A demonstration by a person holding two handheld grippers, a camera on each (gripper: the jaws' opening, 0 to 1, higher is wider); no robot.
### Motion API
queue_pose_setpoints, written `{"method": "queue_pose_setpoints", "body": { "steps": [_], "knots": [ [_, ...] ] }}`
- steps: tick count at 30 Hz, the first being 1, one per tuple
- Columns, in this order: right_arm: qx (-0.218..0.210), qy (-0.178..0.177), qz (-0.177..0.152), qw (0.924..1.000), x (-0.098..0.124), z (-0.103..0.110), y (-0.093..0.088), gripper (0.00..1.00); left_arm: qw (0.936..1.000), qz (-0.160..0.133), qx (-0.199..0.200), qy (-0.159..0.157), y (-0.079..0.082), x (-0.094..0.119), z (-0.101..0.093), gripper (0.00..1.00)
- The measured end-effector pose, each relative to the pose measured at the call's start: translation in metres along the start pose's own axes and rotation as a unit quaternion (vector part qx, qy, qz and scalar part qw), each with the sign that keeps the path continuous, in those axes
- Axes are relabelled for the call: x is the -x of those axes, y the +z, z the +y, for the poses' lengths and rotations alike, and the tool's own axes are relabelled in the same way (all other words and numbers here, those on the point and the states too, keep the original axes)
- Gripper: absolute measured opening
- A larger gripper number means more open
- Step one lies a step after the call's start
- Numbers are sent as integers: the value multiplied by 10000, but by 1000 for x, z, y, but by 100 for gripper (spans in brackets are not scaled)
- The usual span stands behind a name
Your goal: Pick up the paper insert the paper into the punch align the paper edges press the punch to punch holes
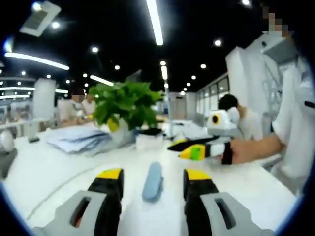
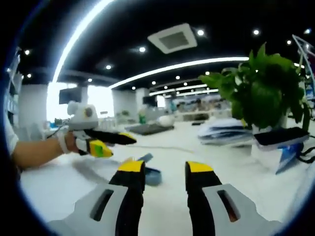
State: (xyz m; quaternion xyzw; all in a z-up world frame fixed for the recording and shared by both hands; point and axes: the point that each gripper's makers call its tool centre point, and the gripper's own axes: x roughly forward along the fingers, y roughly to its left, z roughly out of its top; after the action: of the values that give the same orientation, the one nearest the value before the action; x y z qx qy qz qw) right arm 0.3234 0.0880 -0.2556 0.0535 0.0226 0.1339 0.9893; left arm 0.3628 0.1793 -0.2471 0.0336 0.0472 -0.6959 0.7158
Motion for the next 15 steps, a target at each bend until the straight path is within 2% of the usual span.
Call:
{"method": "queue_pose_setpoints", "body": {
  "steps": [3,8,13,15],
  "knots": [
    [-214,89,1,9997,0,1,-1,36,9997,228,67,76,-17,26,-12,50],
    [-194,102,-42,9997,1,2,0,38,9983,569,103,70,-38,55,-29,51],
    [-103,177,-62,9998,1,6,0,41,9970,738,144,185,-57,66,-30,51],
    [-29,168,-33,9998,1,5,-1,41,9969,749,71,209,-56,66,-29,51]
  ]
}}
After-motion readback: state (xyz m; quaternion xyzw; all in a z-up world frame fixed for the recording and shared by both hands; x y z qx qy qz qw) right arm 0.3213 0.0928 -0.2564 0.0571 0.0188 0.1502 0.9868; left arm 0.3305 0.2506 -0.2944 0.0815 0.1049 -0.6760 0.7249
